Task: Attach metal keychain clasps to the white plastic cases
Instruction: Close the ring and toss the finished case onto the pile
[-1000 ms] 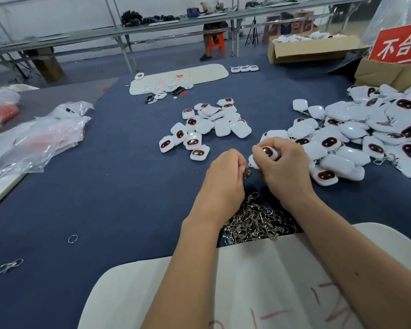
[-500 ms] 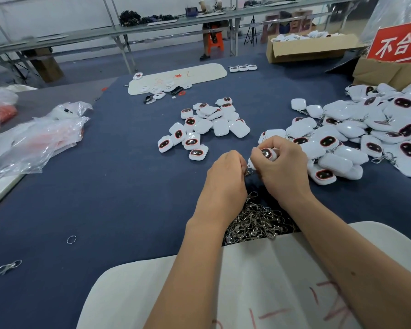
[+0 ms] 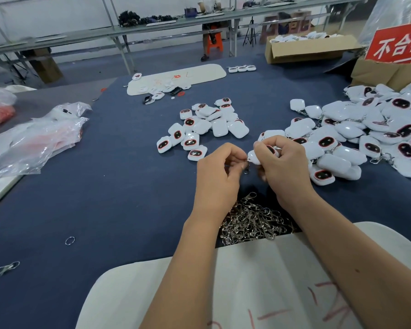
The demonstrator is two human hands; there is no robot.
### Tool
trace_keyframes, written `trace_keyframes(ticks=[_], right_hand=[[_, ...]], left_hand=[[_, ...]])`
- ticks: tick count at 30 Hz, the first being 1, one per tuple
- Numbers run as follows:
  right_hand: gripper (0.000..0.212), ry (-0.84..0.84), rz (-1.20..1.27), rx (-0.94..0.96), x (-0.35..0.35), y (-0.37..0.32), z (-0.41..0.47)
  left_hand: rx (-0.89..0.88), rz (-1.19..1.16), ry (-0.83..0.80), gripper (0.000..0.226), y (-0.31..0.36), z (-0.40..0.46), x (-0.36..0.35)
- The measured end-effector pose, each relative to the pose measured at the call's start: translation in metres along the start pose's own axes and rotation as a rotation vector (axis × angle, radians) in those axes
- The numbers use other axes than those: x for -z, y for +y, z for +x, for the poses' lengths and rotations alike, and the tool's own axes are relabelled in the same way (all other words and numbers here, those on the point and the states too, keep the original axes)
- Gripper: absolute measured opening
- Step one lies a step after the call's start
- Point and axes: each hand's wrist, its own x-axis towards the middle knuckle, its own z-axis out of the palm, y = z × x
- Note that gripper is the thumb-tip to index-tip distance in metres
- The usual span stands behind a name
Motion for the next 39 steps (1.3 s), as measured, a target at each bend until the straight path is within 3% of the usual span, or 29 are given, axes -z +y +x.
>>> trace_keyframes(ticks=[7, 10, 12, 23, 27, 31, 34, 39], right_hand=[[0.017, -0.112, 0.156, -0.042, 0.001, -0.003, 0.000], [0.005, -0.201, 0.236, -0.073, 0.003, -0.004, -0.002], [0.013, -0.249, 0.279, -0.080, 0.003, -0.004, -0.003], [0.024, -0.270, 0.150, -0.079, 0.001, -0.002, -0.005], [0.021, -0.233, 0.202, -0.051, 0.003, -0.005, -0.004], [0.028, -0.246, 0.394, -0.081, 0.004, -0.008, -0.002], [0.028, -0.270, 0.407, -0.081, 0.002, -0.006, -0.002], [0.017, -0.276, 0.397, -0.081, 0.002, -0.004, -0.002]], left_hand=[[0.122, -0.108, 0.125, 0.015, 0.008, 0.001, 0.001], [0.176, -0.136, 0.167, 0.014, 0.007, 0.002, 0.003], [0.186, -0.132, 0.190, 0.015, 0.006, 0.003, 0.005], [-0.046, 0.250, 0.017, 0.021, -0.004, 0.000, 0.014], [0.136, -0.048, 0.112, 0.016, 0.003, 0.001, 0.005], [0.294, -0.313, 0.075, 0.008, 0.008, 0.003, 0.001], [0.368, -0.476, 0.119, 0.008, 0.009, 0.002, 0.003], [0.408, -0.569, 0.190, 0.011, 0.008, 0.003, 0.008]])
